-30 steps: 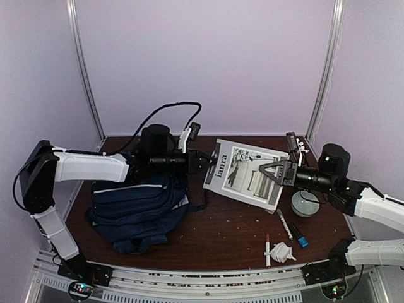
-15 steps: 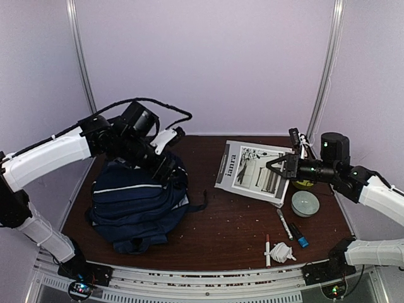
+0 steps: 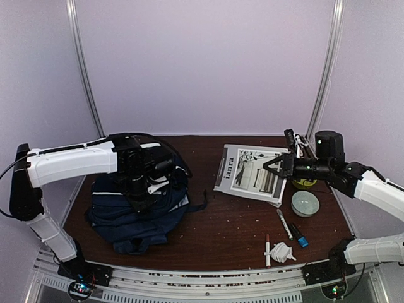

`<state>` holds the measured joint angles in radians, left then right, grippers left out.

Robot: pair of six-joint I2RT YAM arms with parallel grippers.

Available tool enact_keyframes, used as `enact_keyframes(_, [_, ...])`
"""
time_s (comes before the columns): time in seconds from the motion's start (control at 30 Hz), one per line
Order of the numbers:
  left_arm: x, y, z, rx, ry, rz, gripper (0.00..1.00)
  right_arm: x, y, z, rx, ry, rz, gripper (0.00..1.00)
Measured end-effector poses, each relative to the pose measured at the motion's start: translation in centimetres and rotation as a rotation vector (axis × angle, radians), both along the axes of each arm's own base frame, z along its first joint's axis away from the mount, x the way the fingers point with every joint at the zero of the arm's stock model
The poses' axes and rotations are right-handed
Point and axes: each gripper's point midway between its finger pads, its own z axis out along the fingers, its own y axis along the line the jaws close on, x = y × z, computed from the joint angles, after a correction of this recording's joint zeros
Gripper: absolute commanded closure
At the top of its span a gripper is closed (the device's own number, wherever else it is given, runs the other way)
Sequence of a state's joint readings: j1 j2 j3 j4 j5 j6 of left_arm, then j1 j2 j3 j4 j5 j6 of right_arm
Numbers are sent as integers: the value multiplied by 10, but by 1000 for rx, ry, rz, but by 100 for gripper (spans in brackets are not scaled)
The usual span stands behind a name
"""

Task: Pack the student bag
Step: Pick up the largest pocket of the bag from the student bag.

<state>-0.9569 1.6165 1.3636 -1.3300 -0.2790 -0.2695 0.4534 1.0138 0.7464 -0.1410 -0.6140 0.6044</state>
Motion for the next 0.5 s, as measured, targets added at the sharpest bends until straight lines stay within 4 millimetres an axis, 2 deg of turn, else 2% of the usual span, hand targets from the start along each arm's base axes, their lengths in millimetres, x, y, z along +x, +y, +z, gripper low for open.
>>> enact_keyframes(0.03, [0,2,-2,19,-2,1,92,0,0,0,0,0,0,82])
enact_keyframes(0.07, [1,2,-3,29,-6,4,100,0,0,0,-1,1,0,82])
enact_keyframes(0.23, [7,4,-1,75,-48,-28,100,-2,-1,1,-3,-2,0,82])
enact_keyframes(0.33, [14,-1,9,50,-92,-27,100,-4,-2,2,-7,-1,2,82])
enact_keyframes(0.4, [19,-8,22,-9,-133,-24,100,-4,-2,4,-7,-3,3,81])
enact_keyframes(0.5, [31,-27,59,-176,-222,-30,100,-6,-1,12,12,-10,11,81])
